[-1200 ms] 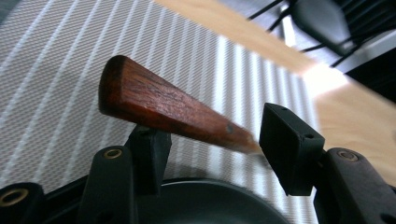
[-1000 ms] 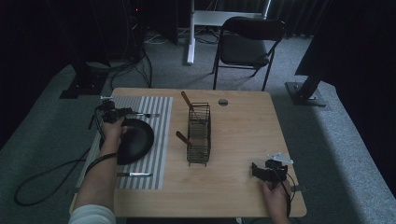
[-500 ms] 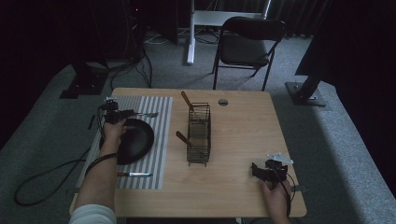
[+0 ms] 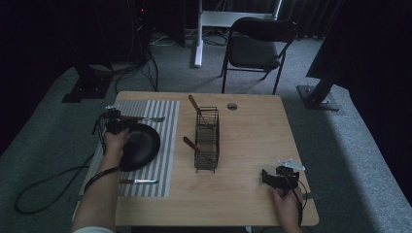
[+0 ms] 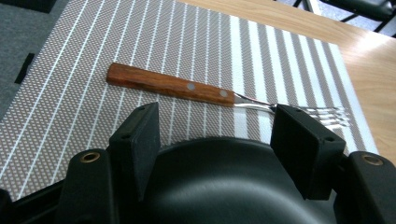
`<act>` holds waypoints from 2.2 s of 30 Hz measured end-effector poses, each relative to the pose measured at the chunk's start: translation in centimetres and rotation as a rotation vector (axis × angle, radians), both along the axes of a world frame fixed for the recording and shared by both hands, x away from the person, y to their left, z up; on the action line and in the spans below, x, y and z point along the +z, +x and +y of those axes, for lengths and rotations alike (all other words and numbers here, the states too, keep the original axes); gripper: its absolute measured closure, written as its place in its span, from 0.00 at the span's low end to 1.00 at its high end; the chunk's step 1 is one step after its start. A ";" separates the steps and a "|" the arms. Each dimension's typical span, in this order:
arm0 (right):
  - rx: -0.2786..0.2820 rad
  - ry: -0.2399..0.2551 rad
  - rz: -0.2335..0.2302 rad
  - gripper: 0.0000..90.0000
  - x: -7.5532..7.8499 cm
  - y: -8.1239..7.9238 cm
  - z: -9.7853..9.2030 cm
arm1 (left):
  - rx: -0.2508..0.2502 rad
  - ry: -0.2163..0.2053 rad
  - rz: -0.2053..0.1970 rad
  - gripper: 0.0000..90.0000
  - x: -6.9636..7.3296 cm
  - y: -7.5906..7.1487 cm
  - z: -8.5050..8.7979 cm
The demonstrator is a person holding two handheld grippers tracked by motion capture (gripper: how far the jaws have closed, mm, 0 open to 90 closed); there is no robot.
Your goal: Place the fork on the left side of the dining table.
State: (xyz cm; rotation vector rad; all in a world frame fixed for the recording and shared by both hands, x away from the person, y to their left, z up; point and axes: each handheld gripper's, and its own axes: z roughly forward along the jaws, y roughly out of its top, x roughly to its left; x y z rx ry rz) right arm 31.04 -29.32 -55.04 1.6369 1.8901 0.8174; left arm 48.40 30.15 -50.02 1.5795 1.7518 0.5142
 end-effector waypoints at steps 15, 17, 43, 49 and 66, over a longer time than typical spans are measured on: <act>0.000 0.000 0.000 0.14 0.0 0.0 0.0 | -0.067 0.058 -0.038 0.37 1.1 -3.2 -0.3; 0.000 0.000 0.001 0.14 0.0 0.0 0.0 | -0.061 0.058 -0.035 0.37 1.3 -3.5 -0.3; 0.000 0.000 0.000 0.14 0.0 0.0 0.0 | -0.107 0.025 0.003 0.15 1.6 -9.0 -0.6; 0.000 0.000 0.000 0.14 0.0 0.0 0.0 | -0.115 0.068 0.019 0.10 1.4 -10.3 -0.9; 0.000 0.001 0.000 0.14 0.0 0.0 0.0 | -0.117 0.077 0.019 0.10 0.7 -14.2 -1.2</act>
